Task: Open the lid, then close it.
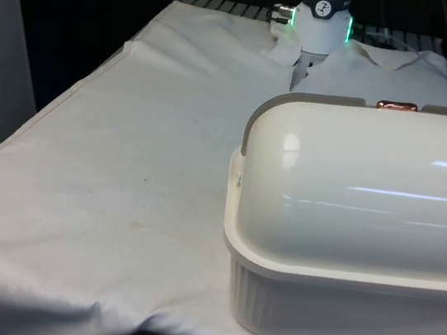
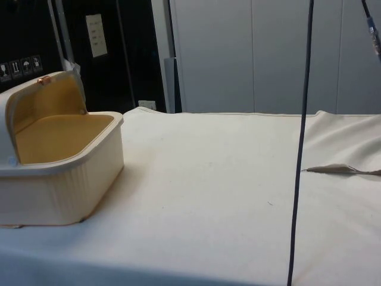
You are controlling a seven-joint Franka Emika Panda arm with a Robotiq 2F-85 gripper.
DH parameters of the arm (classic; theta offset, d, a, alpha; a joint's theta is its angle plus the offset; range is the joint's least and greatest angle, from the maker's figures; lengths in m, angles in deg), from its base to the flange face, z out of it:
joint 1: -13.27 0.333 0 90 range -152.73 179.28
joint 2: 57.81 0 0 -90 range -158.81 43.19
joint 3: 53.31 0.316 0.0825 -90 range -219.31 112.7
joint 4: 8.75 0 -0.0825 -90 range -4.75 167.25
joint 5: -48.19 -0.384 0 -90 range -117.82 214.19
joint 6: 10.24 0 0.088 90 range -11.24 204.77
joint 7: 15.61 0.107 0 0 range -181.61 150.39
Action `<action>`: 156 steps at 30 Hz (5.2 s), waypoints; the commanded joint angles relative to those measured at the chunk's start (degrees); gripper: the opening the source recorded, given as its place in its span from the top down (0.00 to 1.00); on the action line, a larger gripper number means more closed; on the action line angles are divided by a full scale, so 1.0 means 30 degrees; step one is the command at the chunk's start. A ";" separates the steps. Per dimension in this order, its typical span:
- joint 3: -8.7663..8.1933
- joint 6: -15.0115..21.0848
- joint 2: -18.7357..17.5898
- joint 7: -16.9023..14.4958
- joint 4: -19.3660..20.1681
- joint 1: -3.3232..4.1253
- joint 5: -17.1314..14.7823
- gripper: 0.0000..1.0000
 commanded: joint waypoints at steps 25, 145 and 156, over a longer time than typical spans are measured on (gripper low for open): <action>-0.0134 0.1432 -0.2044 0.0859 -0.0439 0.0000 0.0095 0.00; 0.0420 0.3189 0.0535 0.1318 0.9759 0.0516 -0.0439 1.00; 0.0554 0.3629 0.1241 0.1394 1.1459 0.0535 -0.0363 1.00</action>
